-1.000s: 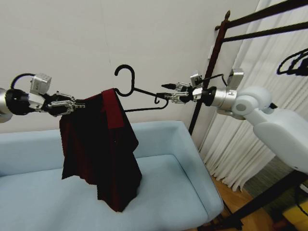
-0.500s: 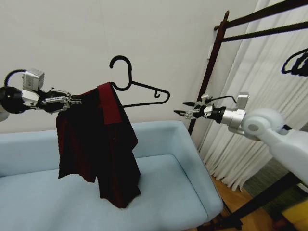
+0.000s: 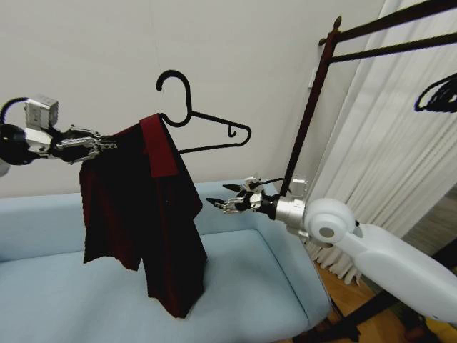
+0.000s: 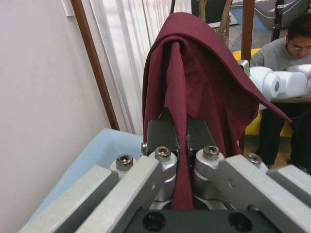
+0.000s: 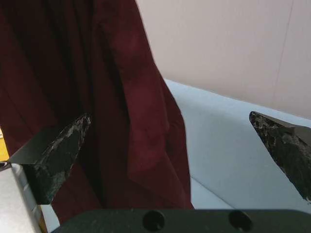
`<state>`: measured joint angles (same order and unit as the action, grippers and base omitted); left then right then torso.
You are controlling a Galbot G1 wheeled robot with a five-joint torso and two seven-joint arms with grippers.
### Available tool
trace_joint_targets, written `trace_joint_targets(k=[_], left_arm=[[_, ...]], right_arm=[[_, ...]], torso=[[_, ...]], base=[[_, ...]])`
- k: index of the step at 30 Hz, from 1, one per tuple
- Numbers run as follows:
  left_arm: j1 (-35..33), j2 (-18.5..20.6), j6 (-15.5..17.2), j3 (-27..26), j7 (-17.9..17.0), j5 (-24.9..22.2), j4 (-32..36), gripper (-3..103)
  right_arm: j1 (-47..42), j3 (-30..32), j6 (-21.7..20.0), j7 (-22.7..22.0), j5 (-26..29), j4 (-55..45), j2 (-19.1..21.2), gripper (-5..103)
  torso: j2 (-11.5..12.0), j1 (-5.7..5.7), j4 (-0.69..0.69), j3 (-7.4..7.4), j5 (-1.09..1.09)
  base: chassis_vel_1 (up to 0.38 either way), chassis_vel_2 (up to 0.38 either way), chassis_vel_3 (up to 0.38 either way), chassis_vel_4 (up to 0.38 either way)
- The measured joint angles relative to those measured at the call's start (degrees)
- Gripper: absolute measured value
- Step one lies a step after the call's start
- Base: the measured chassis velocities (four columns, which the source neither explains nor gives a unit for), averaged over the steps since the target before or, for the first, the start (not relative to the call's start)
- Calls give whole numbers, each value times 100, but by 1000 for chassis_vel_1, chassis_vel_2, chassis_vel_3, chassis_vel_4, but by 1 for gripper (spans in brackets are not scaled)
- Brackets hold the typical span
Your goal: Pick up the clothes from the sofa and hang them on the clothes hanger.
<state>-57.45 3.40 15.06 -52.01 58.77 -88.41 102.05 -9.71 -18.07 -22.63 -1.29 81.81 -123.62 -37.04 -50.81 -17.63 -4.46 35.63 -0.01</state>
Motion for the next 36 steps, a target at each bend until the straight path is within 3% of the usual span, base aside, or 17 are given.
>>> trace_joint_targets(k=[4,10,11,13,16,20,25,27,32,36], left_arm=[[0,-2,-1,5,-3,0,-24,2],[-2,-3,-1,9,-11,-4,-18,2],[-2,-6,-1,9,-15,-5,-13,2],[-2,-8,-1,10,-20,-5,-10,2],[-2,-26,-1,10,-40,-8,0,2],[0,-41,2,10,-59,-13,24,2],[11,-42,11,10,-75,-39,34,2],[12,-42,12,9,-76,-42,34,2],[26,-76,17,-7,-92,-83,30,2],[41,-114,18,-9,-105,-95,16,2]], right_arm=[[96,-240,105,-270,15,21,-199,100],[235,-500,187,-318,-72,153,-362,103],[267,-547,187,-318,-76,182,-386,97],[288,-582,187,-318,-77,197,-399,97],[318,-680,193,-319,-67,211,-424,81],[329,-749,210,-320,-61,194,-429,70],[337,-808,263,-318,-75,209,-409,48],[337,-814,274,-316,-82,212,-403,48],[309,-850,332,-285,-186,260,-348,21],[279,-815,343,-280,-241,281,-319,16]], torso=[[0,0,0,0,0],[0,0,0,0,1],[0,0,-1,0,1],[0,0,-1,0,1],[0,0,0,0,1],[0,0,0,0,1],[0,0,0,0,1],[0,0,0,0,1],[-1,0,0,0,2],[-1,0,0,0,1]], base=[[0,0,0,0],[0,0,0,0],[0,0,0,0],[0,0,0,0],[0,0,0,0],[0,0,0,0],[0,0,0,0],[0,0,0,0],[0,0,0,0],[0,0,0,0]])
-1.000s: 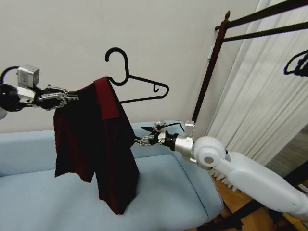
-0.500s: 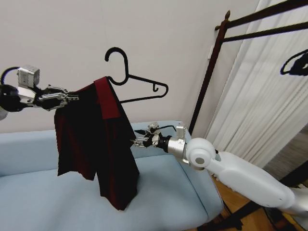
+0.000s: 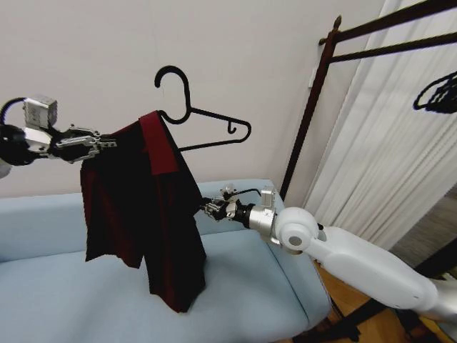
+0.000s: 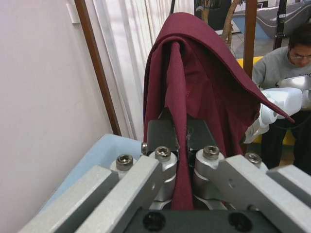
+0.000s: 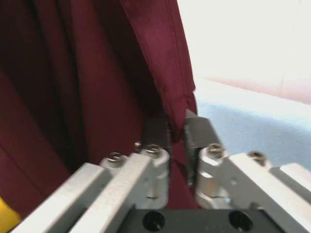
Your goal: Pick up the clothes from the sofa and hang them on the clothes hanger.
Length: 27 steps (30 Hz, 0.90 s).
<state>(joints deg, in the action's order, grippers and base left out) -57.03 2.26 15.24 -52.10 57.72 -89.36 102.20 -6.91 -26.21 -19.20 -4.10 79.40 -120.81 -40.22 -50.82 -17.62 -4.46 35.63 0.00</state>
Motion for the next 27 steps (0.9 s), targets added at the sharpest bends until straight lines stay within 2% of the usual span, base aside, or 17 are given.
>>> trace_joint_targets(k=[1,2,4,11,19,27], left_arm=[[0,0,0,0,0,0,0,2],[13,-13,0,-1,-4,-15,-10,2],[29,-28,1,-2,-7,-34,-18,2],[44,-131,2,-3,-10,-36,-8,2],[27,-358,51,24,-48,160,105,2],[10,-546,93,42,-50,286,253,2]], right_arm=[[0,0,0,0,0,0,0,16],[-19,37,14,3,-27,26,10,5],[-45,119,31,5,-48,86,16,1],[-108,455,86,6,-28,179,87,0],[-206,1172,93,76,173,195,414,0],[151,1388,89,128,344,425,547,0]], torso=[[0,0,0,0,0],[0,0,0,0,0],[0,0,0,0,1],[0,0,0,0,1],[0,0,-1,0,1],[0,0,0,0,0]], base=[[0,0,0,0],[0,0,0,0],[0,0,0,0],[0,0,0,0],[0,0,0,0],[0,0,0,0]])
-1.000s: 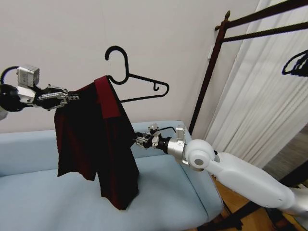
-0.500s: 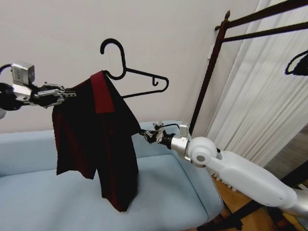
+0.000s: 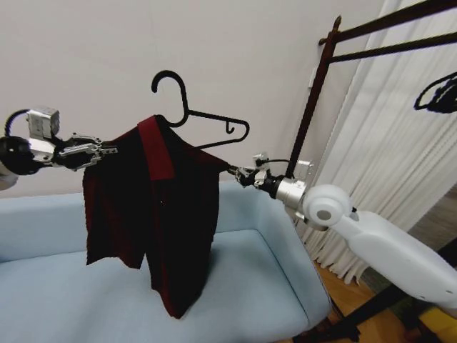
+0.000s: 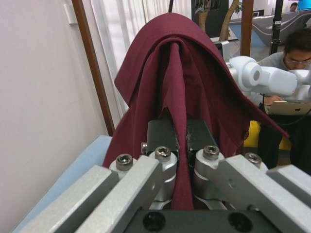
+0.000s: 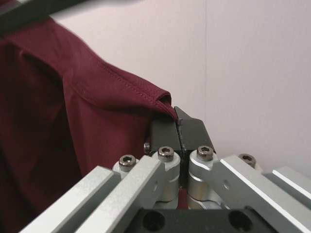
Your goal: Pick up the clothes from the sofa and hang them on the clothes hanger.
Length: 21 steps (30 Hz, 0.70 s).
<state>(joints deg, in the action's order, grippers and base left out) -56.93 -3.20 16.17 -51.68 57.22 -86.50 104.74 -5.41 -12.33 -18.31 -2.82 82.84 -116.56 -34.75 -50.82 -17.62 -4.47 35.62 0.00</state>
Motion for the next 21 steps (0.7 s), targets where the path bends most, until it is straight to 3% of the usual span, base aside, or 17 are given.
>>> trace_joint_targets(k=[8,21], left_arm=[[-2,-124,14,1,3,39,22,2],[-25,-286,36,57,43,176,44,2]], right_arm=[[300,64,5,27,77,198,5,0],[772,83,162,510,-109,570,319,0]], torso=[[0,0,1,0,0],[0,0,0,0,0]], base=[[0,0,0,0],[0,0,0,0]])
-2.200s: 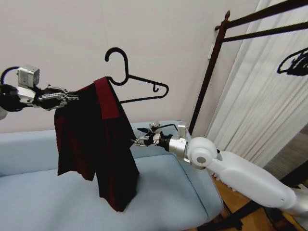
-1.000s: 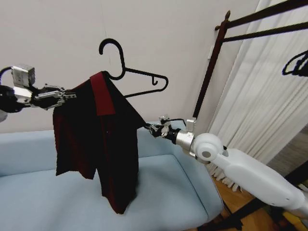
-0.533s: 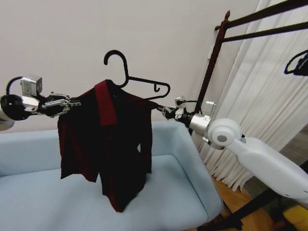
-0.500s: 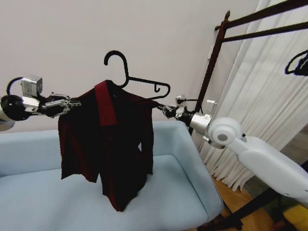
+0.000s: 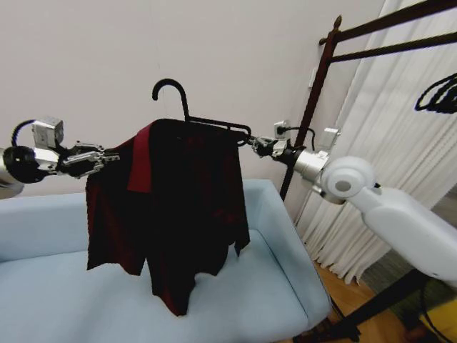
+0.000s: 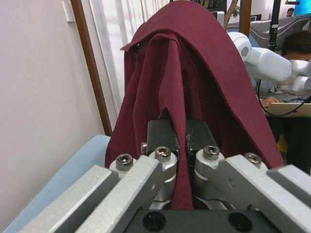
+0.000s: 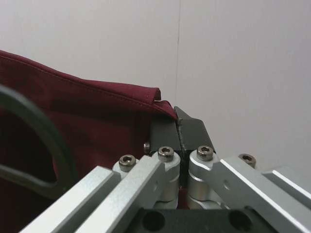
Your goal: Pick up the clothes from the sofa and hang them on the clothes hanger.
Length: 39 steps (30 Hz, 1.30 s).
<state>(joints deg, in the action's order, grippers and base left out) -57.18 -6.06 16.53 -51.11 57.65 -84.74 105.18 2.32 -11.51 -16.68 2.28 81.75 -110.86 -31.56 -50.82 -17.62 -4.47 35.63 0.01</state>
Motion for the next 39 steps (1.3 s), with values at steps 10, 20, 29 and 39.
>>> trace_joint_targets(k=[10,20,29,39], left_arm=[[-9,-111,27,39,-114,130,1,2],[4,-302,196,31,-937,342,232,2],[20,-441,281,27,-1877,417,539,2],[-5,-586,440,68,-2127,649,751,2]], right_arm=[[183,-71,109,46,-329,33,46,0],[260,-151,190,-106,-1161,-82,55,0],[335,-174,237,-359,-1500,-127,-47,0],[454,-133,266,-568,-2159,-170,-297,0]], torso=[[0,0,0,0,0],[0,0,0,0,-1],[0,0,0,0,-1],[0,0,1,0,-1]], base=[[0,0,0,0],[0,0,0,0],[0,0,0,0],[0,0,0,0]])
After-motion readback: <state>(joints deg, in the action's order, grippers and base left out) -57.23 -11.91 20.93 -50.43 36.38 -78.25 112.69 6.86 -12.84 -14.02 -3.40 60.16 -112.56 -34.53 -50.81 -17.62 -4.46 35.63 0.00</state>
